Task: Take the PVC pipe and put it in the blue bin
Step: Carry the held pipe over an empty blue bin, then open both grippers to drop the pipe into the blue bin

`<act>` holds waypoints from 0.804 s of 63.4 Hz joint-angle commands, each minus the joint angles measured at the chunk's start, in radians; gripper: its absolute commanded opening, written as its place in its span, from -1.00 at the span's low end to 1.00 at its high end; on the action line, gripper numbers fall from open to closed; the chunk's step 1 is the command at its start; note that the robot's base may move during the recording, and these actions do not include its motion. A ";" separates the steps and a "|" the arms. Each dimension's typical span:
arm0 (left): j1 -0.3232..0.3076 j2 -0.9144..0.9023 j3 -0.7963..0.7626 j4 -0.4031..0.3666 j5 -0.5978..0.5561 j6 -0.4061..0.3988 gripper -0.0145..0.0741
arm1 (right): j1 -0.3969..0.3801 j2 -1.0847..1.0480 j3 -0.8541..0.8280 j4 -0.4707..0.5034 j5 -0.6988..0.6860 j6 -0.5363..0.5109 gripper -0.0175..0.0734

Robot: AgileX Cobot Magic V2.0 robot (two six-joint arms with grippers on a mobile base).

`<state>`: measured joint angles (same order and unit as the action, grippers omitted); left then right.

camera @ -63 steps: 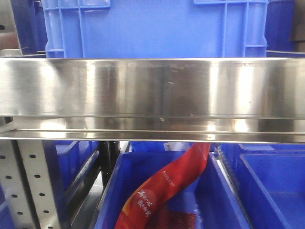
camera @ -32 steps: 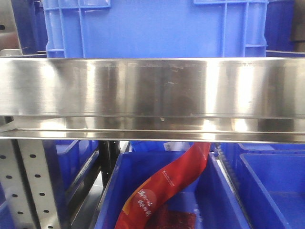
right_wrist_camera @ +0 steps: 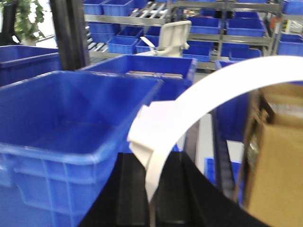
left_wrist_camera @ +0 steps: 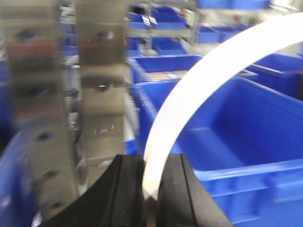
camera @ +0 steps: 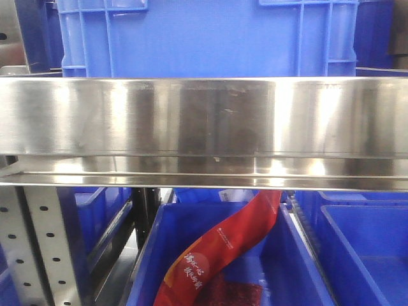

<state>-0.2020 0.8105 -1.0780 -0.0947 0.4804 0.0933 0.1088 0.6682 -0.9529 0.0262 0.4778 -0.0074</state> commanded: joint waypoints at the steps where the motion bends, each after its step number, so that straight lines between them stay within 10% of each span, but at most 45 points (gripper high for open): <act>1: -0.049 0.062 -0.062 -0.009 0.010 0.015 -0.92 | 0.031 0.069 -0.060 0.003 -0.005 -0.020 -0.99; 21: -0.228 0.334 -0.303 -0.012 0.013 0.007 -0.92 | 0.198 0.372 -0.305 0.009 0.018 -0.020 -0.99; 51: -0.239 0.725 -0.604 -0.060 -0.090 0.001 -0.92 | 0.223 0.818 -0.656 0.148 0.084 -0.020 -0.99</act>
<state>-0.4371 1.4921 -1.6507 -0.1367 0.4520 0.1022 0.3317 1.4416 -1.5669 0.1661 0.5675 -0.0181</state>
